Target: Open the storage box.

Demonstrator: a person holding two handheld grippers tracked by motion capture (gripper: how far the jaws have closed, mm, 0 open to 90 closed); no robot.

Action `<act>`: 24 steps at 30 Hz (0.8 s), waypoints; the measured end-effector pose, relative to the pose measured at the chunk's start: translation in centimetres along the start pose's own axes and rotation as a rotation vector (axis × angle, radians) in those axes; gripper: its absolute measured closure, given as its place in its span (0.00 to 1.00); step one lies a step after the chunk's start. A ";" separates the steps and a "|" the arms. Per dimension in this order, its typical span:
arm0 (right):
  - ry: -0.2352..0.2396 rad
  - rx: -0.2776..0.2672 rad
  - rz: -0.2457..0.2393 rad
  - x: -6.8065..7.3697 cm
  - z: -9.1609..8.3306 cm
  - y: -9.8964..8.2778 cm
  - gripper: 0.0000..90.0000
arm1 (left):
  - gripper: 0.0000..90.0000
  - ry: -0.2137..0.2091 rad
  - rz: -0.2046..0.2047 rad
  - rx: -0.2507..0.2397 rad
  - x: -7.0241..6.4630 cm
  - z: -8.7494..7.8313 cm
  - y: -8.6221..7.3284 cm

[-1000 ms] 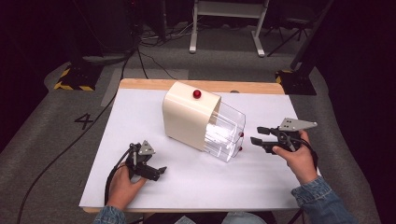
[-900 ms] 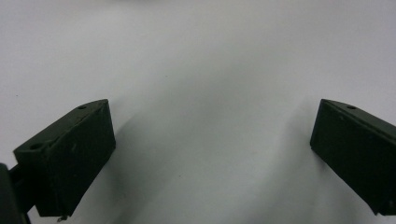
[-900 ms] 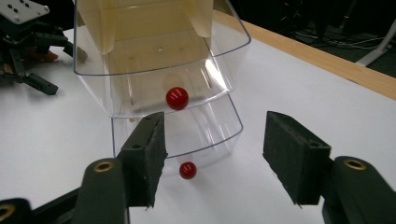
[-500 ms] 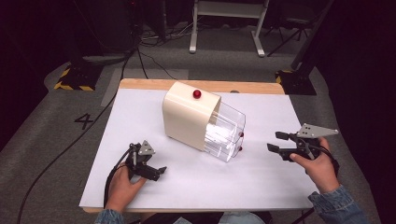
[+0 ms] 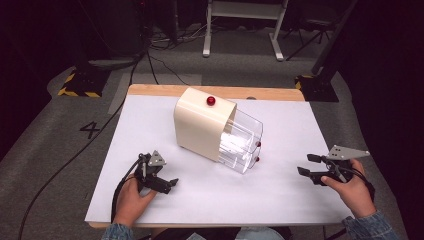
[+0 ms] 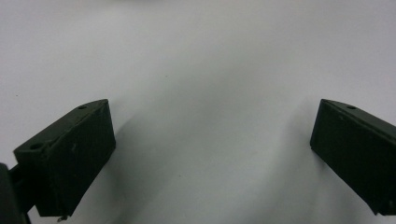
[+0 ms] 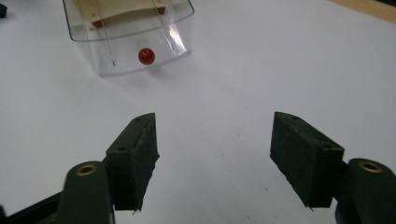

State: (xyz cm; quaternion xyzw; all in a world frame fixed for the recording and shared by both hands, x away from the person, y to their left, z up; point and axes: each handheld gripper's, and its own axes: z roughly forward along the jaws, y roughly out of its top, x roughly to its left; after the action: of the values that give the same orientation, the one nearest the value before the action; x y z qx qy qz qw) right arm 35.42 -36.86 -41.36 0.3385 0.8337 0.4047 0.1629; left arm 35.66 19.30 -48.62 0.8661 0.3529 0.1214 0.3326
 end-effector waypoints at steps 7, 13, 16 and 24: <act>-0.024 0.059 0.019 -0.7 0.9 -2.5 0.33 | 0.00 0.000 0.000 0.000 0.0 0.0 0.0; -0.024 0.135 0.008 -0.9 2.1 -4.4 0.30 | 0.00 0.000 0.000 0.000 0.0 0.0 0.0; -0.022 0.144 0.005 -0.9 2.4 -5.2 0.29 | 0.00 0.000 0.000 0.000 0.0 0.0 0.0; -0.034 0.083 -0.017 -0.5 2.8 -6.2 0.25 | 0.00 0.000 0.000 0.000 0.0 0.0 0.0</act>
State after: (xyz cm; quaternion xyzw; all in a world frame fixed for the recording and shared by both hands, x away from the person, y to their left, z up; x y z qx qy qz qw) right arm 34.60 -38.35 -47.96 0.3449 0.8497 0.3624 0.1664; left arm 35.66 19.29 -48.62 0.8662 0.3529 0.1215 0.3324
